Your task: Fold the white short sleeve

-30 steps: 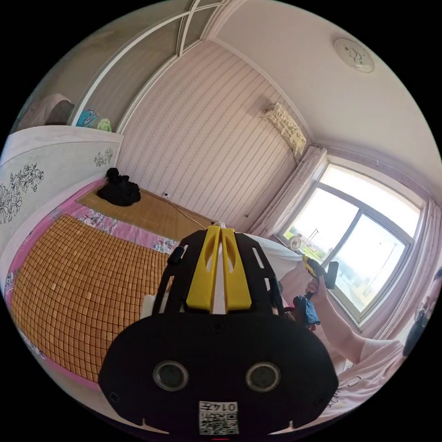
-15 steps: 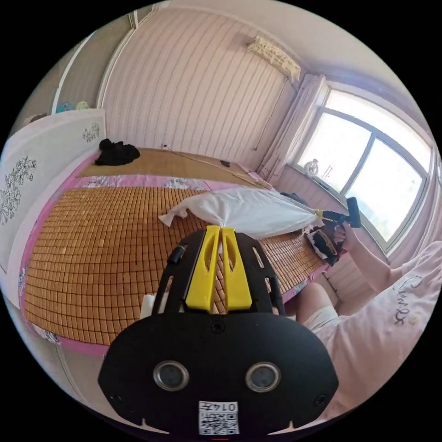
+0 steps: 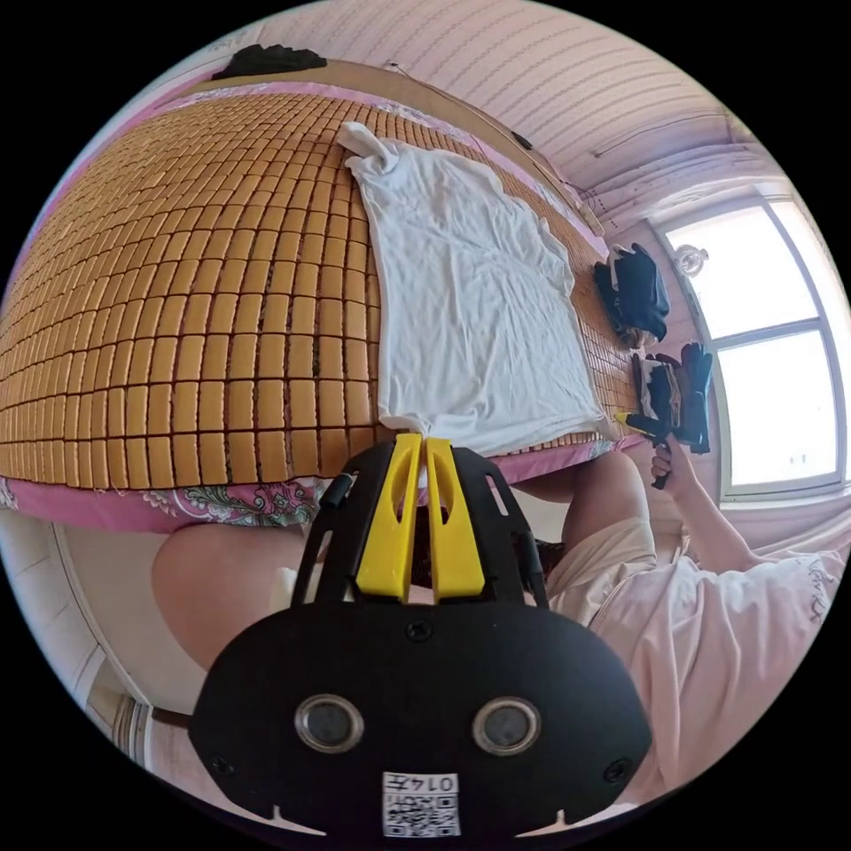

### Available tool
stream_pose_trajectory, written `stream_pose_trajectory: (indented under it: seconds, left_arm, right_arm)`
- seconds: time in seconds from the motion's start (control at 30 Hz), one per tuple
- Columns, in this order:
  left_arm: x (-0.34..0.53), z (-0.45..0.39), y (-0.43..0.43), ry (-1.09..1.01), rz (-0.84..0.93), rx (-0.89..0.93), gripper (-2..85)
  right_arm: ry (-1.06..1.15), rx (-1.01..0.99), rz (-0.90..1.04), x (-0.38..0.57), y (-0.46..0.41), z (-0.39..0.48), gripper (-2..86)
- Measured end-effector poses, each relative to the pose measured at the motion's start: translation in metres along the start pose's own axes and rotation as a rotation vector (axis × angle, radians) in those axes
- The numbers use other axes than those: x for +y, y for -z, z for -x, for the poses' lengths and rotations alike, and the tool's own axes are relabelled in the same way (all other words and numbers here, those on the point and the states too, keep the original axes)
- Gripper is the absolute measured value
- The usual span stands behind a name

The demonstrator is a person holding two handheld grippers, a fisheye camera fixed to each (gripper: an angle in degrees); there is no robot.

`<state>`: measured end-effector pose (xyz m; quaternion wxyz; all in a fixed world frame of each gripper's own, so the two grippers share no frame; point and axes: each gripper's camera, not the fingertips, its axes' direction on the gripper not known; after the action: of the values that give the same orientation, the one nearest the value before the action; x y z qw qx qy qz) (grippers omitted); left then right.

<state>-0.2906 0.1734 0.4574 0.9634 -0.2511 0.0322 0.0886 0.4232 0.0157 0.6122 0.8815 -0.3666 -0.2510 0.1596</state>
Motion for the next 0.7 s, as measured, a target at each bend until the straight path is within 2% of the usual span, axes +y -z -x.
stream_pose_trajectory:
  seconds: [0.1,0.17,0.23,0.33,0.43,0.7]
  left_arm:
    - [0.001,0.001,0.009,-0.010,0.001,0.001,-1.0]
    - [0.003,0.005,0.015,0.007,-0.003,0.013,-1.0]
    - [0.005,0.008,0.019,0.020,-0.008,0.015,-1.0]
    - [0.008,0.012,0.026,0.030,-0.003,0.015,-1.0]
    - [0.012,0.013,0.034,0.025,0.001,0.010,-1.0]
    - [0.025,0.025,0.059,0.032,-0.004,0.009,-1.0]
  right_arm:
    - [0.013,0.017,0.012,-0.004,0.011,0.001,1.7]
    - [0.032,0.064,0.009,-0.009,0.013,0.011,6.1]
    - [0.019,0.023,0.036,-0.017,0.008,0.014,9.7]
    - [-0.018,-0.027,0.111,-0.026,-0.005,0.010,9.2]
    - [-0.036,-0.078,0.147,-0.026,-0.013,0.001,3.4]
    - [-0.196,-0.288,-0.002,-0.005,0.018,-0.055,5.4]
